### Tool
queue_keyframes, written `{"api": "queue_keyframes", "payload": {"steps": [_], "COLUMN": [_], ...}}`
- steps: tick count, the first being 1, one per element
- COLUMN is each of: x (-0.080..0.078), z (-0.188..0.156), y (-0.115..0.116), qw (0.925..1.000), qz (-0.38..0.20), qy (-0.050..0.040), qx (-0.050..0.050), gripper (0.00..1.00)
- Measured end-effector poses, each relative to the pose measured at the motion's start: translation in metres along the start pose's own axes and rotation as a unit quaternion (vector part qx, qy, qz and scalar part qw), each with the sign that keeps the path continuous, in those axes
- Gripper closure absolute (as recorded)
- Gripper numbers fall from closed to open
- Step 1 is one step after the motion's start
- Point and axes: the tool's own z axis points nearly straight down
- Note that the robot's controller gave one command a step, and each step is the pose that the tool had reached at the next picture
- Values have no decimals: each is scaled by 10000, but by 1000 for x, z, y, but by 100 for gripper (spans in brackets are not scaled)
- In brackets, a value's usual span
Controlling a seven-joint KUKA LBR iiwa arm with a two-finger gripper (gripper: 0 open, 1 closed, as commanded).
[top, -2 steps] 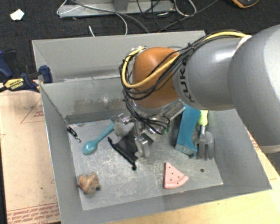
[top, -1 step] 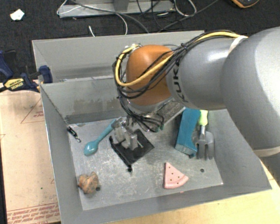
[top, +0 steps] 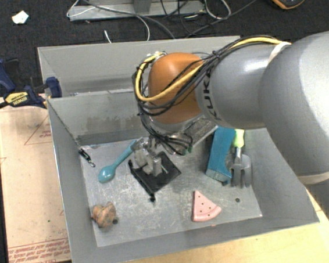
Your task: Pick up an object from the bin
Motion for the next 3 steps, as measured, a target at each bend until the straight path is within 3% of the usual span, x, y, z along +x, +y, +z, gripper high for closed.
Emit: {"api": "queue_keyframes", "payload": {"steps": [1, 3], "x": [-5, -10], "z": [-51, -103], "y": [6, 17], "qw": [9999, 9996], "qz": [-156, -261], "qy": [2, -46], "qx": [-5, 8], "gripper": [100, 100]}}
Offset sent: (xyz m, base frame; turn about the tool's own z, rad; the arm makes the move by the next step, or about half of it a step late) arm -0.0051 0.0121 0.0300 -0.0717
